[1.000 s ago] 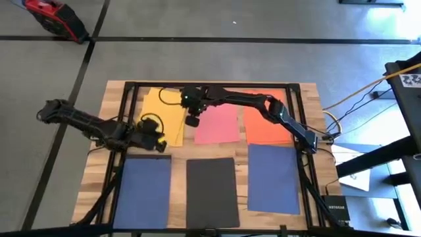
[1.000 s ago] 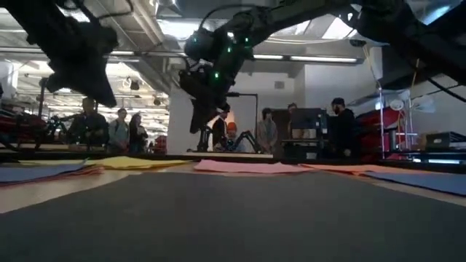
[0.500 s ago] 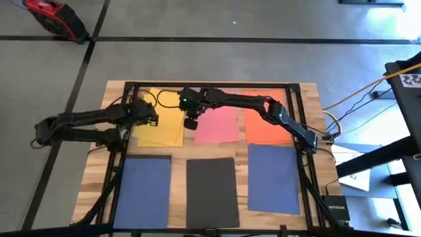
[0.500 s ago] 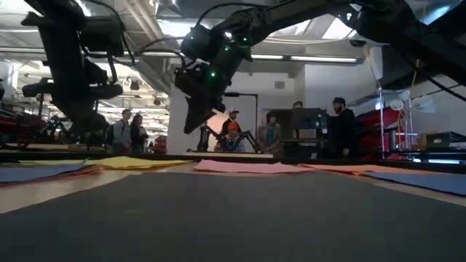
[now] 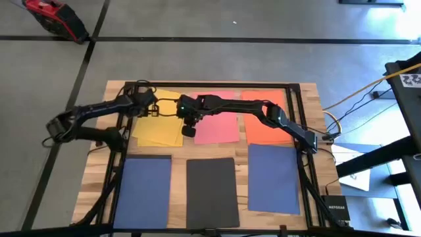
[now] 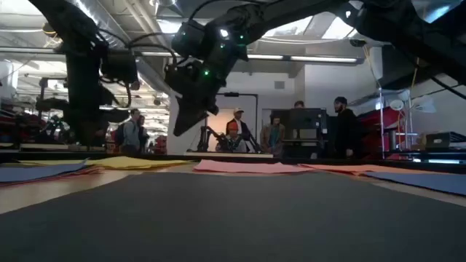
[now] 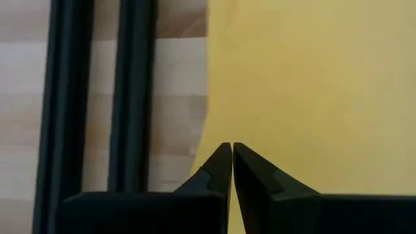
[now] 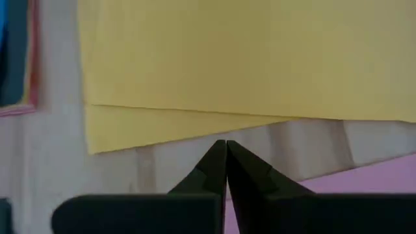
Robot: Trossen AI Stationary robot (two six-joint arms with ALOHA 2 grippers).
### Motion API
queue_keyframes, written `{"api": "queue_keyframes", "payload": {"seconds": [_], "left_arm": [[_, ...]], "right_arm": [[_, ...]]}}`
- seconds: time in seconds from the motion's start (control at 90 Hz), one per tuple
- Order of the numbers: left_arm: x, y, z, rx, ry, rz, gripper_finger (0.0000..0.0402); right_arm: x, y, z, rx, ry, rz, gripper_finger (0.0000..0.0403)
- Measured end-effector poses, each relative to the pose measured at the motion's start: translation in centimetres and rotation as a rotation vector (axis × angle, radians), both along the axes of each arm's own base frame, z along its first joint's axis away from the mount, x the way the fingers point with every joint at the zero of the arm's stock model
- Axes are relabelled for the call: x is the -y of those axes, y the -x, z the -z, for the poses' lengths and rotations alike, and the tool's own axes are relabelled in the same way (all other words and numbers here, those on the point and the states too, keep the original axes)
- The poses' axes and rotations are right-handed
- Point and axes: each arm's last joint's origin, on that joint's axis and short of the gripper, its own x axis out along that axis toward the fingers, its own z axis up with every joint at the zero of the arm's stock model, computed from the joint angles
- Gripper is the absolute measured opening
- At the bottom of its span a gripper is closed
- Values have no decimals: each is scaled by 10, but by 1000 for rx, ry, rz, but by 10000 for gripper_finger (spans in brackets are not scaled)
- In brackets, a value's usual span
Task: Organize paper
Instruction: Stack the yellow paper on the top of the yellow paper
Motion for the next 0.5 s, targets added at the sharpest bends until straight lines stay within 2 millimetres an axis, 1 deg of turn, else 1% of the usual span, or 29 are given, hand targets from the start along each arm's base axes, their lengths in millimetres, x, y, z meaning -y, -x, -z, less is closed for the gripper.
{"api": "queue_keyframes", "payload": {"seconds": [0.244,0.356,0.5], "left_arm": [[-11,-1,18,-82,48,-10,0],[-15,0,23,-112,60,-3,0],[-22,4,25,-153,19,-47,0]], "right_arm": [[-3,-1,3,-5,6,-2,0],[-2,-1,3,-4,7,-2,0],[-2,-2,3,2,10,0,0]]}}
